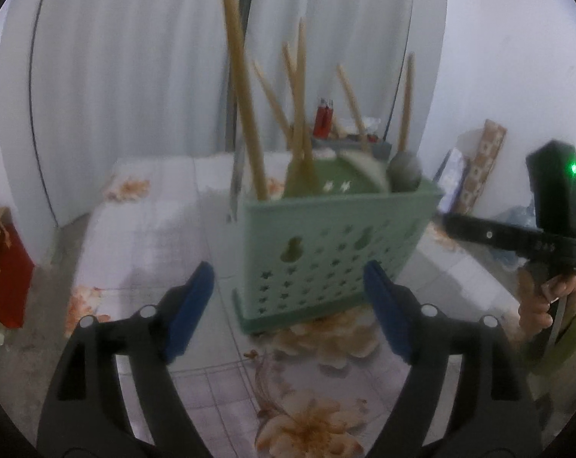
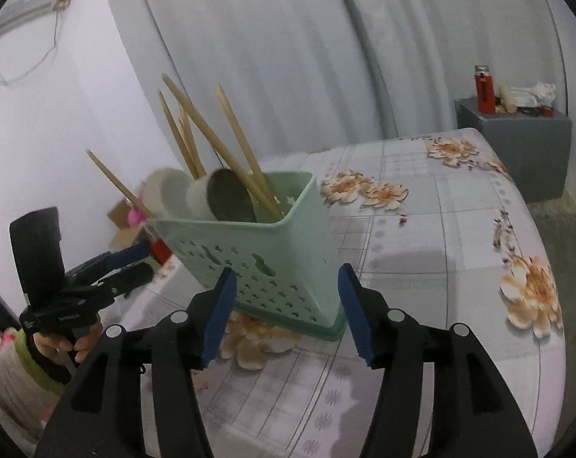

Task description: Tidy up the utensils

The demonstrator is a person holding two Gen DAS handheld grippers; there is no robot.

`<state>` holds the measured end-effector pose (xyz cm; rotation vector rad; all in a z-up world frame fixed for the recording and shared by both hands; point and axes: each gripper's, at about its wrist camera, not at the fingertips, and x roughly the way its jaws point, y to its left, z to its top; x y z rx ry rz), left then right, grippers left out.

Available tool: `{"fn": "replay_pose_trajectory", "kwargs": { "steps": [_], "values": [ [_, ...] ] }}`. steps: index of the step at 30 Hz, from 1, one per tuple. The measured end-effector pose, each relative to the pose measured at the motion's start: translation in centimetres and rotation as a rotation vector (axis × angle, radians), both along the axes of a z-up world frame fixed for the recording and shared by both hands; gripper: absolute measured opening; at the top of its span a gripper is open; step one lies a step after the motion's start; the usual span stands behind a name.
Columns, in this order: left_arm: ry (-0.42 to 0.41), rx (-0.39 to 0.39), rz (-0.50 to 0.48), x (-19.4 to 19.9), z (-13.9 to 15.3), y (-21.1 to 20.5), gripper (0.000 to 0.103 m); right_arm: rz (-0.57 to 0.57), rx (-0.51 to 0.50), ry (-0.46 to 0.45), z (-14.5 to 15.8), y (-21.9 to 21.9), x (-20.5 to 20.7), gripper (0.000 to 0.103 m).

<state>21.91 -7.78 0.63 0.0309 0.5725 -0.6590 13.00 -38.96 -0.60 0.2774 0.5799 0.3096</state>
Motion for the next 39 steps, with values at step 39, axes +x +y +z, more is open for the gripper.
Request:
{"fn": "replay_pose_trajectory", "kwargs": {
  "steps": [39],
  "values": [
    [0.185,-0.111,0.061,-5.7,-1.7,0.1,0.076,0.06,-0.192,0.062,-1.9,4.2,-4.3,0.058]
  ]
}}
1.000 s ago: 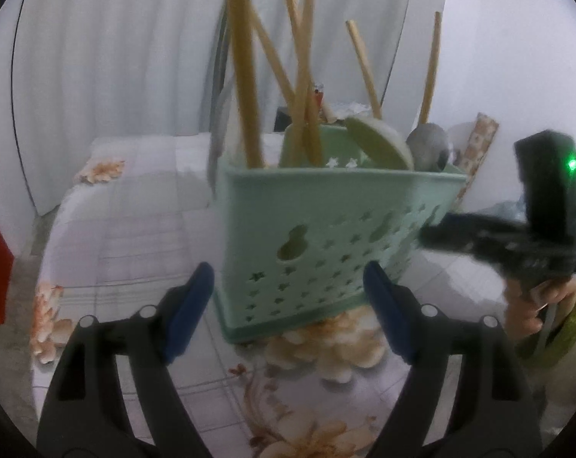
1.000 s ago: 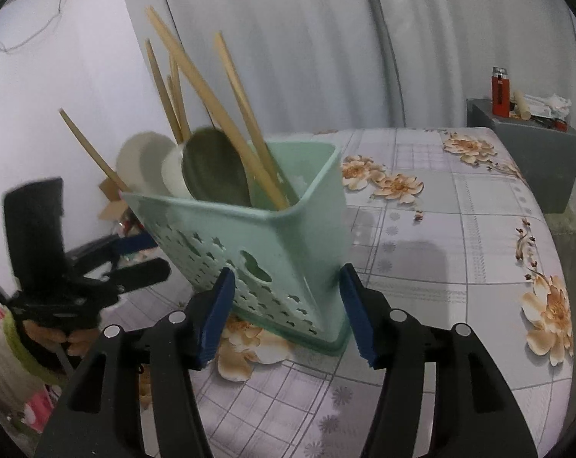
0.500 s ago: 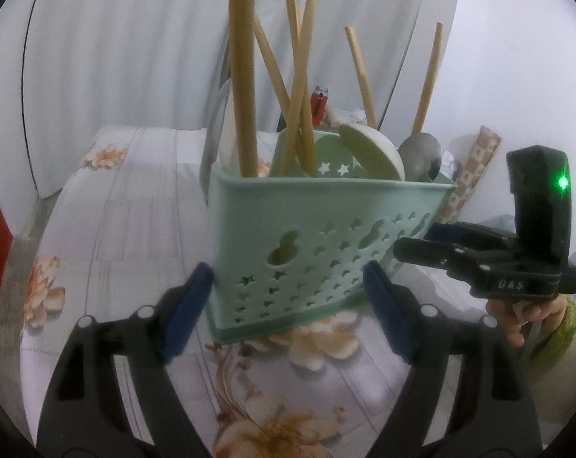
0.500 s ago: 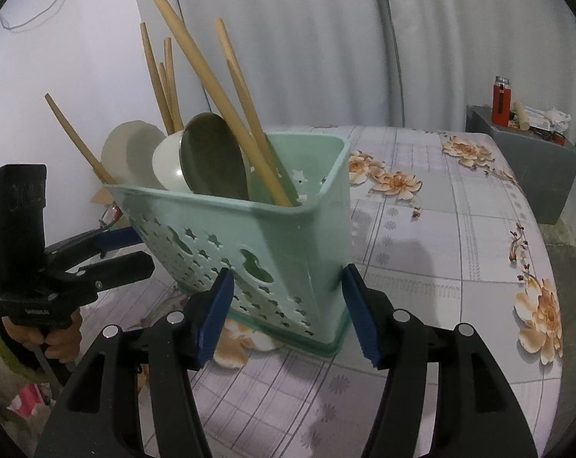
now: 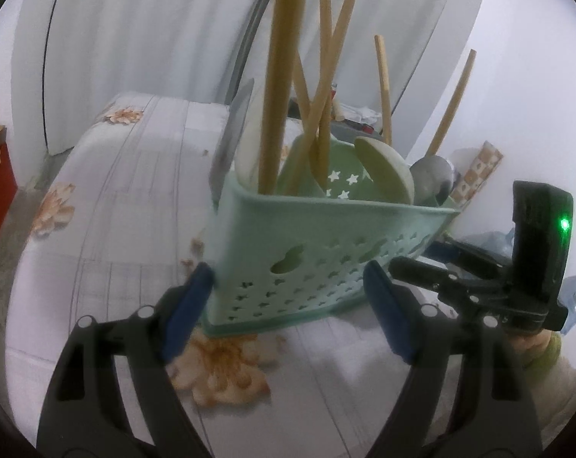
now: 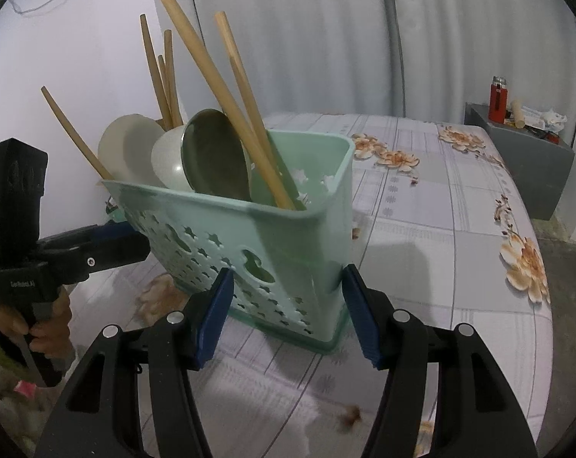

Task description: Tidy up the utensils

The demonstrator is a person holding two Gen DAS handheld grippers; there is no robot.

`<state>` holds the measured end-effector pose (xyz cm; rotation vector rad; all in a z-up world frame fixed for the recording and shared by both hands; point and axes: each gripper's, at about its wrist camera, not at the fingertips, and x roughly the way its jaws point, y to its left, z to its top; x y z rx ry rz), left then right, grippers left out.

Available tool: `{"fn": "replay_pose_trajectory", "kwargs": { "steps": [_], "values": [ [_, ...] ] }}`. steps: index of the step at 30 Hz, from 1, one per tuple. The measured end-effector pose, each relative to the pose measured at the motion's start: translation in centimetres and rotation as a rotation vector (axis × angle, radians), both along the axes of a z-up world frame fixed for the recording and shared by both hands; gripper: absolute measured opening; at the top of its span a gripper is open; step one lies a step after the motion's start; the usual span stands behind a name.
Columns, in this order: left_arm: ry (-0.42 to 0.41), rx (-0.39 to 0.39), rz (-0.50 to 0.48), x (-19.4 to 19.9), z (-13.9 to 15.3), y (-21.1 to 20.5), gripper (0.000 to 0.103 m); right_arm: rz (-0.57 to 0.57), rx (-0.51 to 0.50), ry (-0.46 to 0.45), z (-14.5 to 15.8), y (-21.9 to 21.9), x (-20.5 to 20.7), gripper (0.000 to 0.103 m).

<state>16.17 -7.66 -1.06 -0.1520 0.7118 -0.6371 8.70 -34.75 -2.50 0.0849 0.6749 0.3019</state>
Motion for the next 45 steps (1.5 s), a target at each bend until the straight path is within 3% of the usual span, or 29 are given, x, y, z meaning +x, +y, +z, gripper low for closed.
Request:
{"fn": "replay_pose_trajectory", "kwargs": {
  "steps": [4,9,15,17,22,33,45],
  "values": [
    [-0.004,0.029,0.013,-0.6,0.1,-0.2,0.076,0.001,-0.027,-0.011,-0.2,0.4,-0.6,0.058],
    [-0.056,0.078,0.104,-3.2,1.5,0.0,0.079,-0.068,-0.067,-0.024,0.5,1.1,-2.5,0.059],
    [-0.069,0.167,0.283,-7.8,1.5,1.2,0.088,-0.206,-0.159,-0.037,0.6,3.0,-6.8,0.08],
    [-0.055,0.237,0.375,-9.2,0.7,1.6,0.088,-0.26,-0.167,-0.022,-0.1,3.8,-8.2,0.085],
    [-0.032,0.376,0.456,-10.9,-0.5,2.5,0.088,-0.387,-0.182,0.0,-1.5,5.2,-10.2,0.086],
    [-0.097,0.399,0.579,-12.6,0.8,5.4,0.088,-0.487,-0.215,-0.047,0.2,5.0,-11.0,0.086],
    [-0.093,0.427,0.599,-12.2,0.5,6.1,0.088,-0.501,-0.22,-0.034,0.1,5.2,-11.0,0.086]
  ]
}}
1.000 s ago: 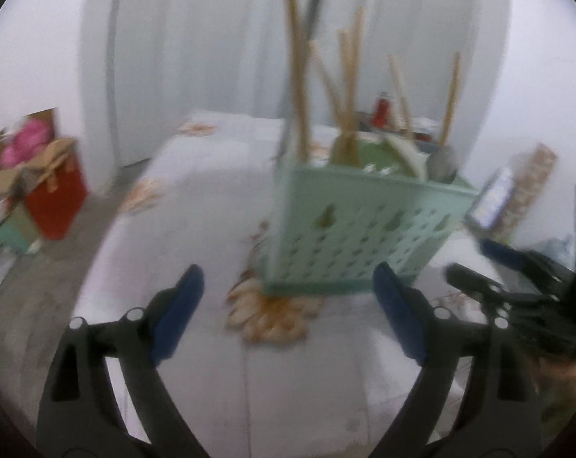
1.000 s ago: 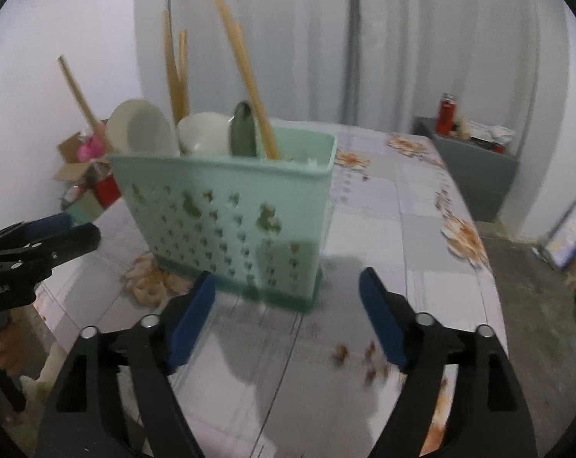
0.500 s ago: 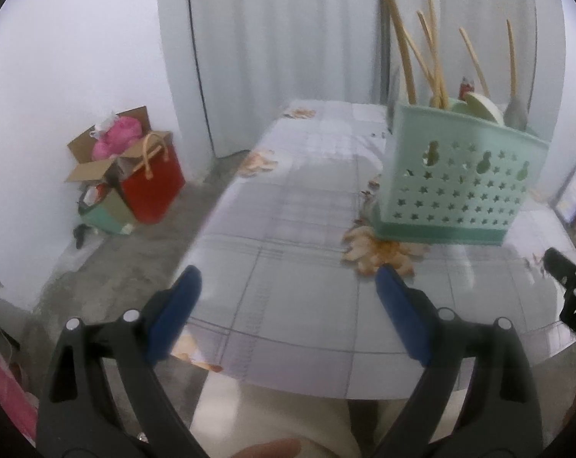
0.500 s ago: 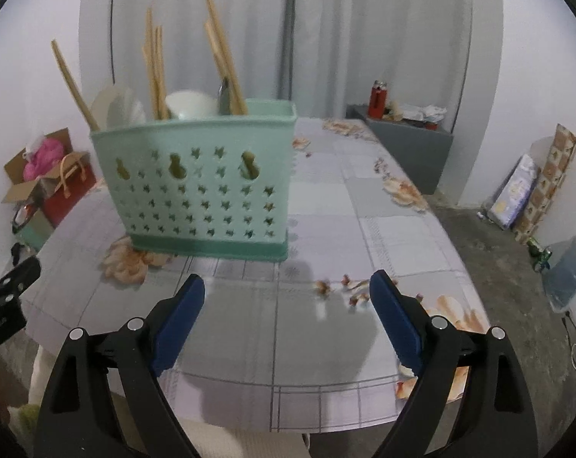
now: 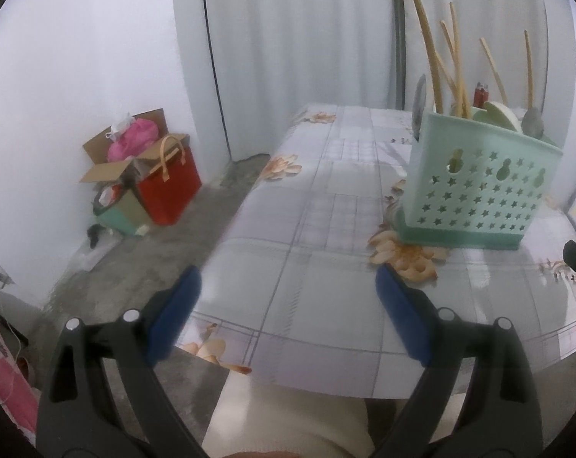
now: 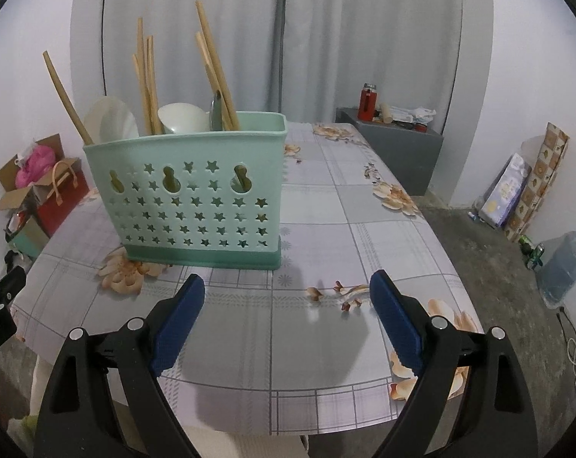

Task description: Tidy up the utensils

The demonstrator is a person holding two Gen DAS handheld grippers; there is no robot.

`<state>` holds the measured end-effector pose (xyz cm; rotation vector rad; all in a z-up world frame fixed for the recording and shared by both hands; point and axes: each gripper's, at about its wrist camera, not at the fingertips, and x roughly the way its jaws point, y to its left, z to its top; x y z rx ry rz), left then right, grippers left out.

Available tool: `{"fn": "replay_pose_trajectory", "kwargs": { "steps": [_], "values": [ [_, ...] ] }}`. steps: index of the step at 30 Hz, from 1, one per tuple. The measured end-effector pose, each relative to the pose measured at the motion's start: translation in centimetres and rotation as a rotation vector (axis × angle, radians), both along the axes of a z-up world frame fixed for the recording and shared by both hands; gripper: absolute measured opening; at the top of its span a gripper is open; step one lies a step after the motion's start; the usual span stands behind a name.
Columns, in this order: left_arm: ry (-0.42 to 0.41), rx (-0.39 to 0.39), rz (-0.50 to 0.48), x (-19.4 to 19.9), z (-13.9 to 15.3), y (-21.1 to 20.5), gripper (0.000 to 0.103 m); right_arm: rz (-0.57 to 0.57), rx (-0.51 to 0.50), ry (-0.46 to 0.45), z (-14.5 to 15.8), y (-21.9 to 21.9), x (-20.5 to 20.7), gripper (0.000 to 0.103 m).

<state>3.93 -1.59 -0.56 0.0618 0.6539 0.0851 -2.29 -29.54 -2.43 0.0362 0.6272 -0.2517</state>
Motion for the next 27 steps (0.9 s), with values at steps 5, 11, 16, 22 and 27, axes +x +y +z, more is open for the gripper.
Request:
{"fn": "replay_pose_trajectory", "kwargs": {
  "steps": [5,11,16,22,27],
  "values": [
    [-0.002,0.004,0.001,-0.11,0.04,-0.1,0.088,0.004,-0.002,0.005,-0.1,0.18,0.09,0.086],
    [-0.008,0.015,-0.001,-0.07,-0.23,-0.13,0.088,0.006,0.003,0.007,-0.1,0.21,0.08,0.086],
    [-0.007,0.012,-0.008,0.1,-0.6,-0.26,0.088,0.011,0.009,0.011,-0.15,0.42,0.03,0.086],
    [-0.003,0.008,-0.017,0.1,-0.48,-0.16,0.088,0.016,0.007,0.012,-0.12,0.59,-0.14,0.086],
    [-0.003,0.005,-0.016,0.09,-0.47,-0.1,0.088,0.015,0.004,0.009,-0.01,0.66,-0.14,0.086]
  ]
}}
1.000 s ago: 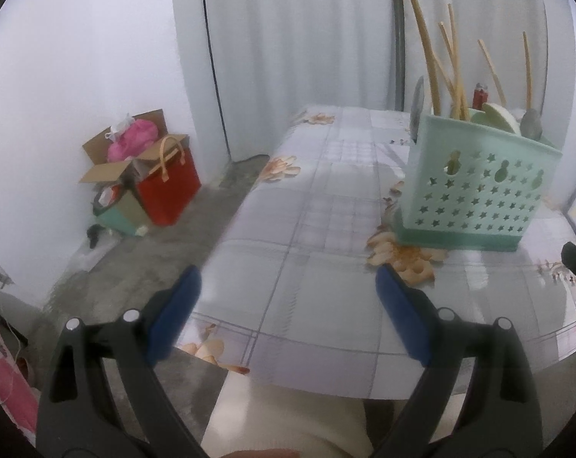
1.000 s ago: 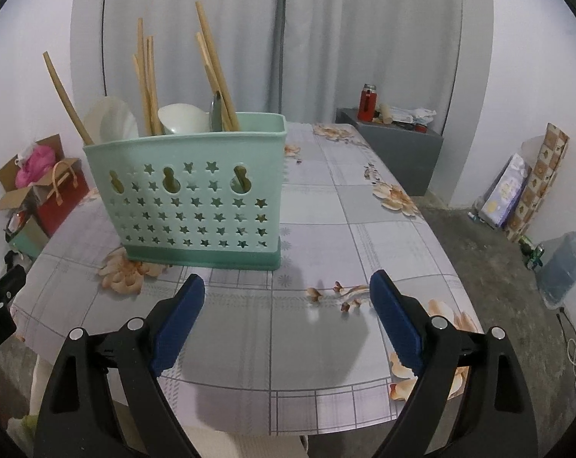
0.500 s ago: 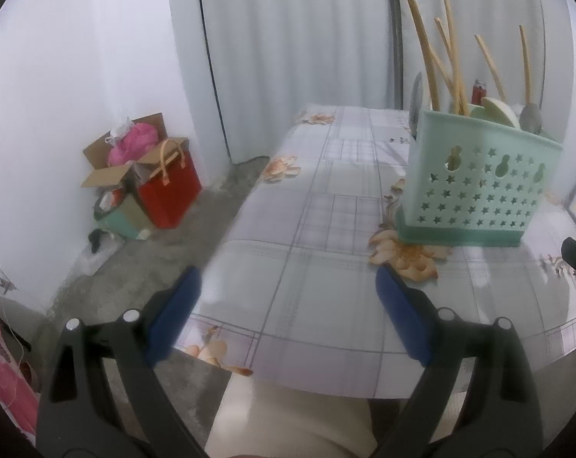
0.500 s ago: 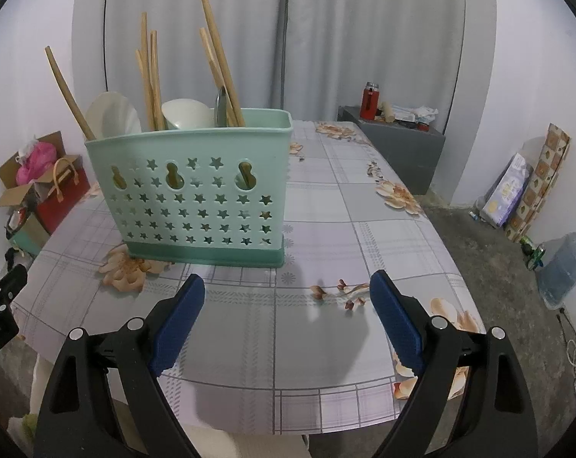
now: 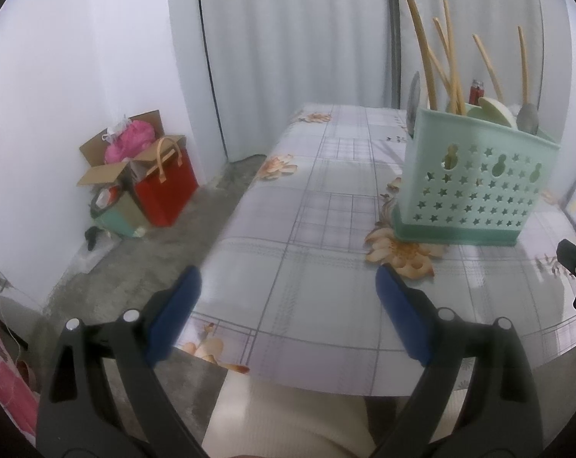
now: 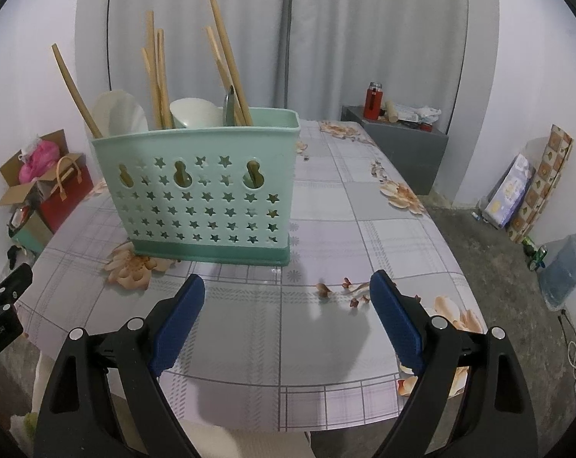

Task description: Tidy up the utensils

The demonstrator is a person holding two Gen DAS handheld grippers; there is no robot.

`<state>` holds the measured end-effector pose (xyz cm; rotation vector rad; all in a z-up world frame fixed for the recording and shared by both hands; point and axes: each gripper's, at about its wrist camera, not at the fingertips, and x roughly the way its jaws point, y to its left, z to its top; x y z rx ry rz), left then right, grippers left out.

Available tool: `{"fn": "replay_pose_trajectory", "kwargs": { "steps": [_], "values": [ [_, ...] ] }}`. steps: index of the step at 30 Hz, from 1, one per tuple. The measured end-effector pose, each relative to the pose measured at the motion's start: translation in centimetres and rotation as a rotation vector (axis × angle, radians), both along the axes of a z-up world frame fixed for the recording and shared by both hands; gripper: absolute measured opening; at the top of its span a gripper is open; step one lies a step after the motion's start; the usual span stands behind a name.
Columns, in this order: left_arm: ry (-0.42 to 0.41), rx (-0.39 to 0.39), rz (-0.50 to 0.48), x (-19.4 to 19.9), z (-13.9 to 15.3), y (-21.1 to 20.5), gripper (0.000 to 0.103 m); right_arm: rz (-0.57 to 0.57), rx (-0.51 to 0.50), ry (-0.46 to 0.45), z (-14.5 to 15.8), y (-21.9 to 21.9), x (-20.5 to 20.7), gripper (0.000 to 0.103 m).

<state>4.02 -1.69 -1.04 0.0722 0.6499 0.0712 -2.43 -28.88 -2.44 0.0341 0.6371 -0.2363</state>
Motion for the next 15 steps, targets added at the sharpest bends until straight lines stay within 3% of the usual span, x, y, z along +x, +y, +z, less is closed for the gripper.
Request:
{"fn": "replay_pose_trajectory", "kwargs": {
  "steps": [15],
  "values": [
    [0.002,-0.005,-0.003,0.0,0.03,0.06,0.088,0.001,-0.005,-0.002,0.15,0.13,-0.09,0.086]
  ]
}}
